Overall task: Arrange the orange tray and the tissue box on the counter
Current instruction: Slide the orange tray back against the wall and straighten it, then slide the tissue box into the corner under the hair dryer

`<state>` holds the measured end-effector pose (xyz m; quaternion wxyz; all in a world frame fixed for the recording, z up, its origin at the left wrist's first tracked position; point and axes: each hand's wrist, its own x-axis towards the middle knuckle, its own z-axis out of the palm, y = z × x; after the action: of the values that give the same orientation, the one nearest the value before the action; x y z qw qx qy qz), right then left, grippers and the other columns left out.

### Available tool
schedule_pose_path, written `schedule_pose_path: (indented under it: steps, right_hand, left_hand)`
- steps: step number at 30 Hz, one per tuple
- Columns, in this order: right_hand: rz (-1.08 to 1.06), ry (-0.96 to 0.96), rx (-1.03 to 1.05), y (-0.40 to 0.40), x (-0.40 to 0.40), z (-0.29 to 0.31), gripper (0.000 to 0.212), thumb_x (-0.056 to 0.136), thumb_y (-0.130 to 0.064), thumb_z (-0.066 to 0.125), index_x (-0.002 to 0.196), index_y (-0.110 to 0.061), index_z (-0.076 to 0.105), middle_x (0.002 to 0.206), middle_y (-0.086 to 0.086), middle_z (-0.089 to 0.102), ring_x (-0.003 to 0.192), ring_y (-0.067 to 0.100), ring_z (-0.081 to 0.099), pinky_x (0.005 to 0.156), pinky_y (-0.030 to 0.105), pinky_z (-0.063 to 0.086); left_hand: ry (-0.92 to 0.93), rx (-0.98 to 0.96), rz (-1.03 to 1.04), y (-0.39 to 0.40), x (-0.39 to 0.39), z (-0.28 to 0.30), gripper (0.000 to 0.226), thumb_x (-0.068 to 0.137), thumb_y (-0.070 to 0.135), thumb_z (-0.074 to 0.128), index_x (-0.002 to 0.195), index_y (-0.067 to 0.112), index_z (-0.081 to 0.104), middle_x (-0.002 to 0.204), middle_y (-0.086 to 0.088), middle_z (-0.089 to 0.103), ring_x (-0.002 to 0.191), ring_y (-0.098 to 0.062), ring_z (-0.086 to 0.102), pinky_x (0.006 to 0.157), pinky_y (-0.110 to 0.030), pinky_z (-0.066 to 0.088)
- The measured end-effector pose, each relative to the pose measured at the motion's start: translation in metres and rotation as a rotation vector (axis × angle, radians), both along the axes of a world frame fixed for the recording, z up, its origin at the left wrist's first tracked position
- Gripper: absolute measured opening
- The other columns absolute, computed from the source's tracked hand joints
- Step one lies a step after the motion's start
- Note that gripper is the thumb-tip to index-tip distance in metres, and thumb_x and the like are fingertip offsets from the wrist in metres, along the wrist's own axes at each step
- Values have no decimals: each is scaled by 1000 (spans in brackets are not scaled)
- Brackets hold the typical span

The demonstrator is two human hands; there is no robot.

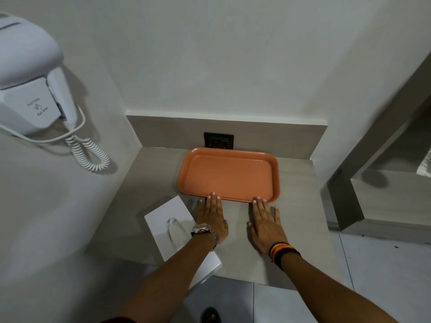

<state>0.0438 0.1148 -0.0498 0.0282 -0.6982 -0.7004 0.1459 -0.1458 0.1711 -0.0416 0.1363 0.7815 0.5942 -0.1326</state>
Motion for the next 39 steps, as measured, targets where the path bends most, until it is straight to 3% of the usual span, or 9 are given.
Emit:
schedule_pose_path:
  steps: [5,10,14,19,24,29,31,35,39]
  right_hand:
    - [40,83,76,-1,-8,16,69,102,-35,30,161,-9,7,170,10,6,157,26,3,126,49,2]
    - [162,235,78,6,-33,33,64,102,-32,33,160,-7,18,168,12,16,156,27,12,127,41,6]
    - [131,513,-84,4,-61,43,56,104,-31,41,157,-13,32,163,10,32,150,26,32,122,34,24]
    - [83,756,-313,-18,-98,51,58,105,-34,43,157,-11,31,162,10,34,148,28,36,123,39,25]
    - [66,783,-401,-36,-116,53,58,106,-33,42,156,-8,31,161,10,37,146,29,38,122,41,27]
    - [48,801,-378,-44,-125,50,65,105,-34,42,160,-9,17,166,10,26,151,28,29,124,36,20]
    - [35,797,-379,-45,-128,48,65,105,-32,43,160,-10,17,165,10,28,150,29,32,124,39,24]
    - [17,835,-369,-48,-136,46,53,105,-26,39,155,-15,31,155,10,45,137,32,46,118,46,36]
    - [3,886,-393,-46,-149,46,48,106,-28,36,152,-17,36,150,10,49,132,32,49,116,48,38]
  left_hand:
    - [-114,128,65,-9,-9,11,72,102,32,30,160,2,-1,171,-15,-5,158,-28,-6,126,-48,-12]
    - [-249,243,276,-41,-38,27,70,104,34,28,161,5,0,171,-13,-1,159,-26,-2,128,-47,-6]
    - [-331,256,509,-75,-56,35,69,106,35,27,161,6,-4,170,-13,-9,158,-27,-7,129,-44,-3]
    - [-486,193,825,-123,-73,36,73,106,37,34,160,3,-2,171,-14,-7,158,-29,-5,129,-38,0]
    - [-539,93,902,-135,-77,33,74,107,39,33,160,2,-1,171,-14,-3,158,-27,-1,129,-38,3]
    - [-649,69,949,-127,-71,35,78,106,38,36,159,1,-7,170,-16,-9,158,-30,3,129,-40,10]
    - [-736,91,1021,-124,-70,37,79,104,35,42,160,1,-1,170,-17,1,157,-33,14,127,-41,18]
    - [-992,118,1268,-113,-74,48,70,93,37,52,152,5,34,157,-16,41,139,-38,44,116,-50,37]
    - [-1058,138,1316,-101,-87,55,73,95,36,53,157,7,28,163,-14,33,147,-36,36,121,-49,30]
